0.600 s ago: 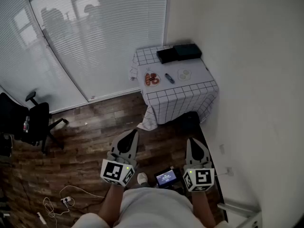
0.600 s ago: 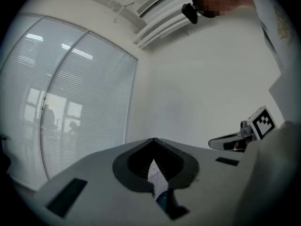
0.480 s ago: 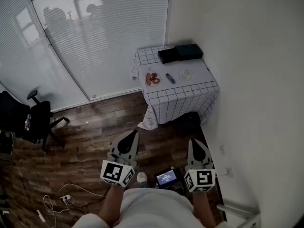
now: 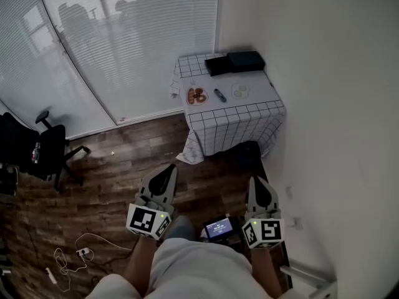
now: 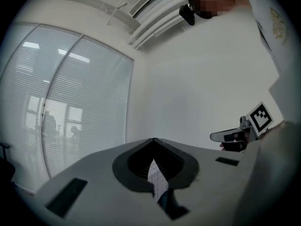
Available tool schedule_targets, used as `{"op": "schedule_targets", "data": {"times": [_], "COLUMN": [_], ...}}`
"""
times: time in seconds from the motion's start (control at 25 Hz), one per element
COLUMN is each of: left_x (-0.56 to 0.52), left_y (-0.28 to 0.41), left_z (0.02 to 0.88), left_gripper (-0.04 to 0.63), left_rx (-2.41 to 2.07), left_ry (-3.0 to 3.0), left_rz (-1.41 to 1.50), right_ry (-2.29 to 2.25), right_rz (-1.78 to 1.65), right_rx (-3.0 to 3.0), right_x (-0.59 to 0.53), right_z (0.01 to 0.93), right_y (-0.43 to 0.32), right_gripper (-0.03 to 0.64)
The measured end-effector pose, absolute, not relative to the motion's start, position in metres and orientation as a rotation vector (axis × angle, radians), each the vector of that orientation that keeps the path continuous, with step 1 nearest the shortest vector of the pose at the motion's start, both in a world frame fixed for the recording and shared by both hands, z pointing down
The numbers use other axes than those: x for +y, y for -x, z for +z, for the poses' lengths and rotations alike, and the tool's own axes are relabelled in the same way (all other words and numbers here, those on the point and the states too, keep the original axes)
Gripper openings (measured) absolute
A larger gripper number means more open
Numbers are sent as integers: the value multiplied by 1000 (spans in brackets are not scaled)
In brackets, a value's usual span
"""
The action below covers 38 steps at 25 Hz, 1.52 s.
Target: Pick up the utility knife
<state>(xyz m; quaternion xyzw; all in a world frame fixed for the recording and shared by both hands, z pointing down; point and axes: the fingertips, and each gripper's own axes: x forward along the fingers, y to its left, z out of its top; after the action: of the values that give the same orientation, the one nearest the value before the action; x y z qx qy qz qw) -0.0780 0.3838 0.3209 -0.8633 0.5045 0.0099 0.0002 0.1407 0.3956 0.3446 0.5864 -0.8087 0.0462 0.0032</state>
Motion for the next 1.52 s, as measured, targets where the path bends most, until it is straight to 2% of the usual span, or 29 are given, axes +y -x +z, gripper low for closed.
{"op": "schedule_targets", "data": {"times": [0.56, 0.8, 1.52], "left_x": [323, 281, 132], "left_y": [60, 72, 93], "left_z": [325, 309, 336], "left_gripper": [8, 8, 8], "left_rx": [1575, 1593, 1503], "left_ry": [2697, 2625, 2730], "left_rz": [1, 131, -22], "right_ry": [-1762, -1767, -1892], "right_rz": [130, 119, 151], "right_rx": [-2512, -2494, -2417], "right_x": [336, 288, 153], "right_z": [356, 359, 355], "right_y": [-137, -139, -136], "right_gripper": [6, 6, 6]}}
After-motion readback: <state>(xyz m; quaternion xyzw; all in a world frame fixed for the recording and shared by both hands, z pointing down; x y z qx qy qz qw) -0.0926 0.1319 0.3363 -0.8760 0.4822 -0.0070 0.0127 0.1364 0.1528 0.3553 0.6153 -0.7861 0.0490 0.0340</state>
